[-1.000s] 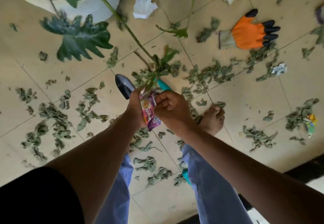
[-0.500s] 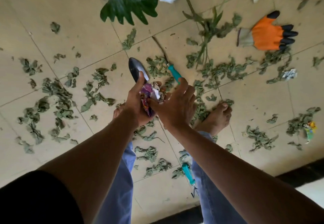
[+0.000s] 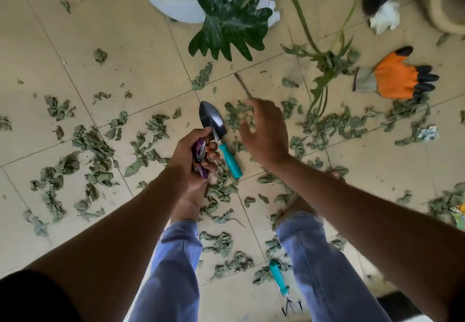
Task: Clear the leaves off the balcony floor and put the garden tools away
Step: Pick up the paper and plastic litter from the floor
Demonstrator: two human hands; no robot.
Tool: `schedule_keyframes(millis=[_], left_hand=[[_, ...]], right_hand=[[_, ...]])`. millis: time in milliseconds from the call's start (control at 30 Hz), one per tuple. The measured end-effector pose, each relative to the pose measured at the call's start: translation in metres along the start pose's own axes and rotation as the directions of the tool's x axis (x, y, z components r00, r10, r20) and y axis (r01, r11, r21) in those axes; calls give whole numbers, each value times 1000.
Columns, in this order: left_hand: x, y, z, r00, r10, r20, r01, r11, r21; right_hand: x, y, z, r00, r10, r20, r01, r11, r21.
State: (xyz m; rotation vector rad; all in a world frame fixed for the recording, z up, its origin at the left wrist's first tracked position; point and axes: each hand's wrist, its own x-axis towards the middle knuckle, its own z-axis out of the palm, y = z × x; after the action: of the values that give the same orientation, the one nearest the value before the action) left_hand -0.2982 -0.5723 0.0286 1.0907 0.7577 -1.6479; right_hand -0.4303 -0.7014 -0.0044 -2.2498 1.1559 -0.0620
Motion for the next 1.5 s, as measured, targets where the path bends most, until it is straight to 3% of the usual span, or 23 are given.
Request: schedule_keyframes(millis=[100,267,633,800,900,1033,1133,1233,1367,1500], left_hand=[[4,9,-6,1000,-11,1,11,999,45],[14,22,-6,1000,-12,-3,12,994,110],[38,45,19,999,-10,35,4,984,177],[40,40,36,999,-22,38,16,987,159],[40,30,45,1000,-13,-8,14,989,148],[36,16,55,997,29,-77,-21,995,100],[31,10,64,995,57,-78,-54,998,42],[27,5,74,995,75,-65,-74,997,24],[21,-3,89,999,-37,-2,37,997,61],[18,-17,101,998,-59,-24,59,998,38]], right_hand=[[54,13,10,1000,0,-24,-5,976,-218],[127,19,16,1000,-11,-6,8,909,-416],[192,30,18,978,130,164,-50,906,-421],[154,27,9,995,-54,79,83,899,-430],[119,25,7,991,-125,-40,109,953,-284],[55,0,-24,963,-109,-245,142,982,122],[9,-25,-65,988,81,-128,-19,906,423],[-24,-41,-95,982,175,64,-175,743,646],[-45,-40,-97,932,213,294,-361,637,682],[-56,-33,-87,953,285,106,-297,799,522]])
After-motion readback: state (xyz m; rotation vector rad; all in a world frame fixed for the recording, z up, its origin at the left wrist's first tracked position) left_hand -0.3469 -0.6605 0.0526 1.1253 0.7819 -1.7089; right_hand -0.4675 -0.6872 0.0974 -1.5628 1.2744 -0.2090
